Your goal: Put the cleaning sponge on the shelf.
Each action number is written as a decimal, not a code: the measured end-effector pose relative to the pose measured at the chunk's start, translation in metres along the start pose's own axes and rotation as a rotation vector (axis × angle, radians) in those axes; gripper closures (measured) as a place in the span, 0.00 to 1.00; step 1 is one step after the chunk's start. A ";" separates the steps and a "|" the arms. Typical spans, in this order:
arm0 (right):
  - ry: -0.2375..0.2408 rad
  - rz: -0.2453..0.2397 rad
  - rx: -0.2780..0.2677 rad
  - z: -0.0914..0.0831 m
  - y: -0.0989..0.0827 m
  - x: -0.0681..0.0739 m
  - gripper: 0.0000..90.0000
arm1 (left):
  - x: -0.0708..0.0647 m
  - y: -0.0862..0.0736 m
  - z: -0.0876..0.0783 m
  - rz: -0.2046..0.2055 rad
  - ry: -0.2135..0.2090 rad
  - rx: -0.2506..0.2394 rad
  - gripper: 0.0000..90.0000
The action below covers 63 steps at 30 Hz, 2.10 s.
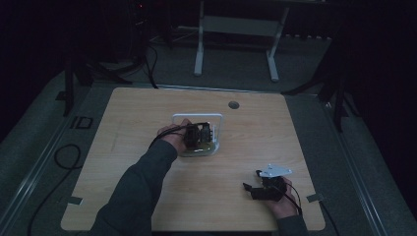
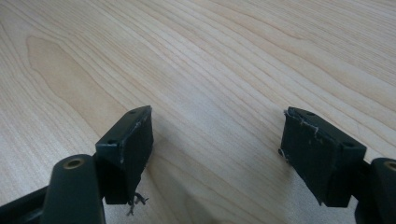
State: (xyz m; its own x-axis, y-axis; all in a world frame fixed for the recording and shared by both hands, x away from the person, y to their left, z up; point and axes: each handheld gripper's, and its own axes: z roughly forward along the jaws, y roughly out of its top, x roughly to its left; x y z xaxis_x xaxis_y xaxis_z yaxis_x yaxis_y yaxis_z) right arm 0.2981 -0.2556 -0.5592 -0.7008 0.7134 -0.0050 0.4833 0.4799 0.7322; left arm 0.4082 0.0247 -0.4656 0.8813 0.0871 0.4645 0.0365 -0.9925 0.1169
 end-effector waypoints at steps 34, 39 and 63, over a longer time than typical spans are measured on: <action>0.000 0.000 0.000 0.000 0.000 0.000 0.27 | -0.002 -0.005 -0.007 -0.023 0.074 -0.030 0.60; 0.000 -0.001 0.000 0.000 0.000 0.000 0.27 | -0.003 -0.006 -0.012 -0.028 0.069 -0.037 0.57; -0.001 -0.001 -0.001 0.000 0.000 0.000 0.27 | -0.022 -0.015 -0.049 -0.060 0.024 -0.133 0.55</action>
